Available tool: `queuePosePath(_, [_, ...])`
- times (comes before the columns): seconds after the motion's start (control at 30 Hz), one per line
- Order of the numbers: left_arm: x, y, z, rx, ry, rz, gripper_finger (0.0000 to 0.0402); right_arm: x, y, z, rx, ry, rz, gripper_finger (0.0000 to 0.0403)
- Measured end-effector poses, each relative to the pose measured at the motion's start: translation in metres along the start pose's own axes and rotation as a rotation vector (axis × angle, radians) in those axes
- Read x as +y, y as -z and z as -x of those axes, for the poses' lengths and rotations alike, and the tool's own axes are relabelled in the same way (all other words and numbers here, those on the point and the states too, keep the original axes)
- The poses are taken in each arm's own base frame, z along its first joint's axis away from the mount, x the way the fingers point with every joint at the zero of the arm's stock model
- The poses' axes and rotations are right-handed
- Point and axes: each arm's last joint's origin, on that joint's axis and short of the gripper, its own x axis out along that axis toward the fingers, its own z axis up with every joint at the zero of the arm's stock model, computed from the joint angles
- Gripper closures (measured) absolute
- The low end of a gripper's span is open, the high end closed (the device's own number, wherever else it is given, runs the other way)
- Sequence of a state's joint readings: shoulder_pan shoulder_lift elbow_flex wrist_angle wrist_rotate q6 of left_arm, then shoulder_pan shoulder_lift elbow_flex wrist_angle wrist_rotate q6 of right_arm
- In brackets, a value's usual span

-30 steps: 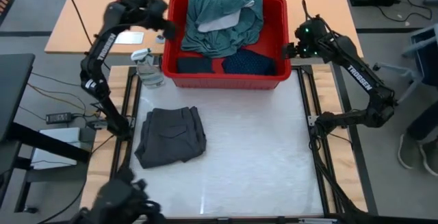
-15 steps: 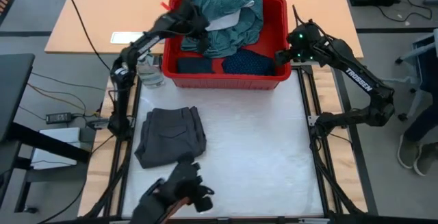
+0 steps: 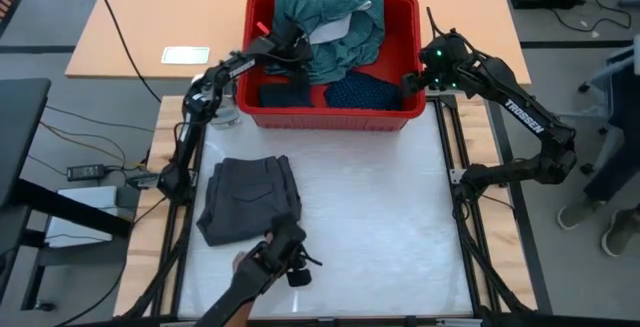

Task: Fold Laundry from Bin
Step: Put the green polo shirt on the table

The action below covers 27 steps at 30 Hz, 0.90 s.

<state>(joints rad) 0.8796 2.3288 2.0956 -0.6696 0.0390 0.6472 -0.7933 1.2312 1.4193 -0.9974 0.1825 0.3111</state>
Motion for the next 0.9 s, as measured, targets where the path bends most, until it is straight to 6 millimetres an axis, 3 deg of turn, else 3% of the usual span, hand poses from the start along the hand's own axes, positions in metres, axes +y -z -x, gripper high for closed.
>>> queuePosePath(0.13, [0.003, 0.007, -0.018, 0.013, -0.044, 0.009, 0.0211, 0.0, 0.0, 0.0, 0.0, 0.0, 0.0, 0.0176])
queuePosePath(0.23, [0.004, 0.011, -0.026, 0.023, -0.051, 0.013, 0.0242, 0.0, 0.0, 0.0, 0.0, 0.0, 0.0, 0.0176])
queuePosePath(0.5, [0.009, 0.011, -0.018, 0.025, -0.076, 0.054, 0.0388, 0.0, 0.0, 0.0, -0.003, 0.007, -0.003, 0.0176])
queuePosePath(0.6, [0.017, -0.006, 0.013, -0.033, -0.123, 0.07, 0.0392, 0.0, 0.0, 0.0, -0.003, 0.007, -0.003, 0.0176])
queuePosePath(0.73, [0.026, -0.037, 0.076, -0.148, -0.186, 0.074, 0.0396, 0.002, 0.0, 0.0, 0.003, -0.016, 0.002, 0.0176])
queuePosePath(0.9, [0.021, -0.08, 0.184, -0.405, -0.249, 0.083, 0.0398, 0.008, 0.003, 0.002, 0.006, -0.045, 0.022, 0.0176])
